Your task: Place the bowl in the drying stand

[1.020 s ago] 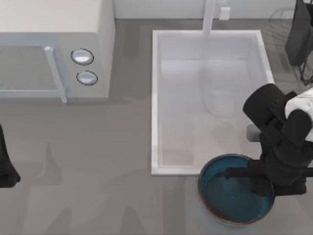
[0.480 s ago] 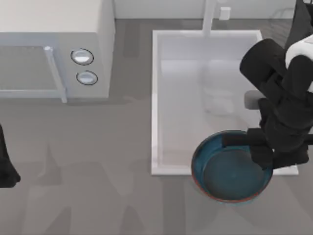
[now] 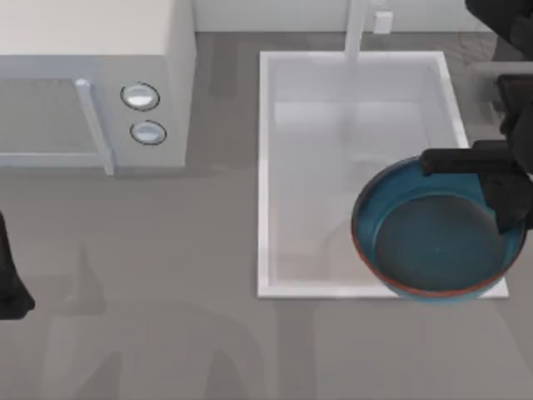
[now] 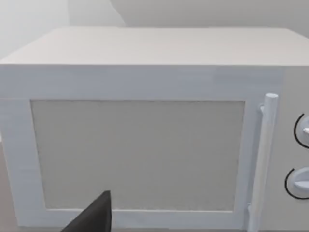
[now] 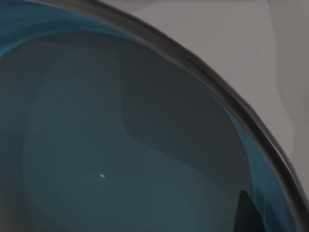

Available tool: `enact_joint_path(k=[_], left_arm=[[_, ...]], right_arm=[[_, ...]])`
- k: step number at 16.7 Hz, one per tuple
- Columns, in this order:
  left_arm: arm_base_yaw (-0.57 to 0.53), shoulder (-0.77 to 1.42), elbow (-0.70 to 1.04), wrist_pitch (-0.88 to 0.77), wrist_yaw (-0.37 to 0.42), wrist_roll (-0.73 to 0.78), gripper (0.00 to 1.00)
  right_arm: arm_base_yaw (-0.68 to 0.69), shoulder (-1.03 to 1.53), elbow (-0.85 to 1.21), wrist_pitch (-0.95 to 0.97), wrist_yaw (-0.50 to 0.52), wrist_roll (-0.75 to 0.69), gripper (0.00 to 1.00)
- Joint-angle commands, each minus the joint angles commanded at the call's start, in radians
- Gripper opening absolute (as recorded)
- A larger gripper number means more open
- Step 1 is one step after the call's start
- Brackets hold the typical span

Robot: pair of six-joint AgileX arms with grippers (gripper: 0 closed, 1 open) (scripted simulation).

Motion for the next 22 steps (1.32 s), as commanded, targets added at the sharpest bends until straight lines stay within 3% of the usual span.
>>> enact_joint_path(k=[7,11,15,22], left_arm=[[0.0,0.0,0.0,0.0,0.0,0.0,1.0],[0.0,0.0,0.0,0.0,0.0,0.0,1.0],[0.0,0.0,0.0,0.0,0.0,0.0,1.0],[0.0,0.0,0.0,0.0,0.0,0.0,1.0]], right_arm=[[0.002,-0.008,0.02,-0.019,-0.001,-0.001,0.0],[-0.089,-0.055,-0.003,0.077,-0.056,-0.045,0.0],[-0.3,-0.15,-0.075,0.331,-0.174,-0.137,0.0],[-0.794,-0.379,-0.285,0.995,-0.432,-0.355,0.0]])
